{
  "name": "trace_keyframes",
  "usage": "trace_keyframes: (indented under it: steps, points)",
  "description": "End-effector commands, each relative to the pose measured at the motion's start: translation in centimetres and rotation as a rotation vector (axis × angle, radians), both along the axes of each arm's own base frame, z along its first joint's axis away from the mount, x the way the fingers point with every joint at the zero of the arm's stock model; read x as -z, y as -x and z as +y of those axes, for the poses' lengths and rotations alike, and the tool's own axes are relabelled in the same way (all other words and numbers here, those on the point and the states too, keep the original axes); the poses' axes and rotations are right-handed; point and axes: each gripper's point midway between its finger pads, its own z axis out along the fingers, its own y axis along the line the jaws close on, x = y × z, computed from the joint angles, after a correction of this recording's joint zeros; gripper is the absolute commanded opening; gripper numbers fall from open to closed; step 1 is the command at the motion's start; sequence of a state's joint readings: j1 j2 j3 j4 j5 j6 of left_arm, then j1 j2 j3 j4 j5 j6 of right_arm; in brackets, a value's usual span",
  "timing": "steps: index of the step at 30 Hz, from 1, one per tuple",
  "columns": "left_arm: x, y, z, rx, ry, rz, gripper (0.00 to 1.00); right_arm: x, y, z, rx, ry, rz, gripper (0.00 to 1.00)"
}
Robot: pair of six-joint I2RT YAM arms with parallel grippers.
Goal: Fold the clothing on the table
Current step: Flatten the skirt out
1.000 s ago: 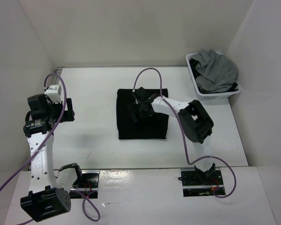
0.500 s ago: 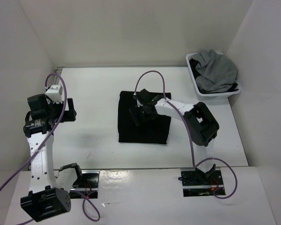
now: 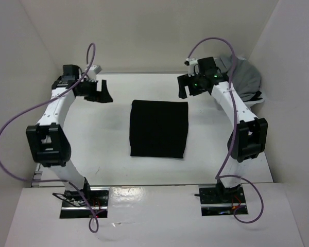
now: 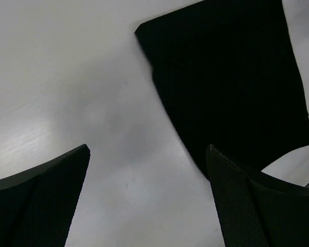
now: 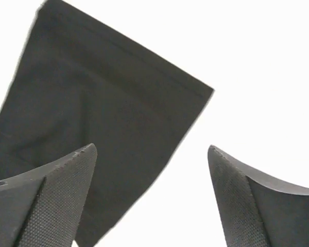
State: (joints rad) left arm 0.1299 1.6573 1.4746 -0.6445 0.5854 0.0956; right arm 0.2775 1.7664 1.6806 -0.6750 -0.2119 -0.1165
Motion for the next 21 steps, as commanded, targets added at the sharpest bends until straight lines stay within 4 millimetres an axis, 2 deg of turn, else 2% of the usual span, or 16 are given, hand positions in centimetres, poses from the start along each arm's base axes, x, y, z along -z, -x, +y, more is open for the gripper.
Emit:
trace_keyframes:
  steps: [1,2,4,5,6,7,8,10,12,17,20,21]
  points:
    - [-0.1,-2.6,-6.0,0.156,0.103,0.007,0.99,4.3,3.2,-1.3,-0.084,0.002,0.191,0.9]
    - [1.2,-4.1,-6.7,0.172,0.105,0.027,0.99,4.6,2.9,-2.3,-0.075,-0.006,0.191,0.89]
    - [2.3,-5.1,-8.3,0.197,0.143,0.06,0.98,5.2,3.0,-2.9,-0.068,-0.03,0.21,0.85]
    - [4.0,-5.4,-8.9,0.213,0.186,0.11,0.96,5.1,2.7,-3.2,-0.063,-0.039,0.2,0.84]
    - [3.8,-6.3,-9.2,0.224,0.207,0.089,0.96,5.0,2.5,-3.8,-0.06,-0.044,0.197,0.84]
    - [4.4,-6.7,-9.8,0.22,0.219,0.109,0.94,5.5,2.7,-3.7,-0.065,-0.048,0.219,0.83]
    - [5.8,-7.1,-9.8,0.211,0.226,0.137,0.93,5.8,2.6,-4.0,-0.071,-0.063,0.226,0.83]
    - [6.7,-8.1,-9.6,0.19,0.215,0.14,0.9,6.0,2.5,-4.5,-0.063,-0.082,0.236,0.83]
    - [8.6,-8.5,-10.0,0.175,0.204,0.175,0.86,6.5,2.3,-4.8,-0.065,-0.086,0.245,0.83]
    - [9.9,-10.2,-11.1,0.164,0.215,0.197,0.76,7.7,2.5,-4.9,-0.067,-0.103,0.288,0.83]
    - [11.0,-10.6,-11.6,0.157,0.225,0.224,0.65,7.8,2.3,-4.7,-0.074,-0.111,0.29,0.83]
    - [10.7,-11.1,-11.7,0.152,0.23,0.216,0.63,7.8,2.3,-4.7,-0.074,-0.111,0.29,0.83]
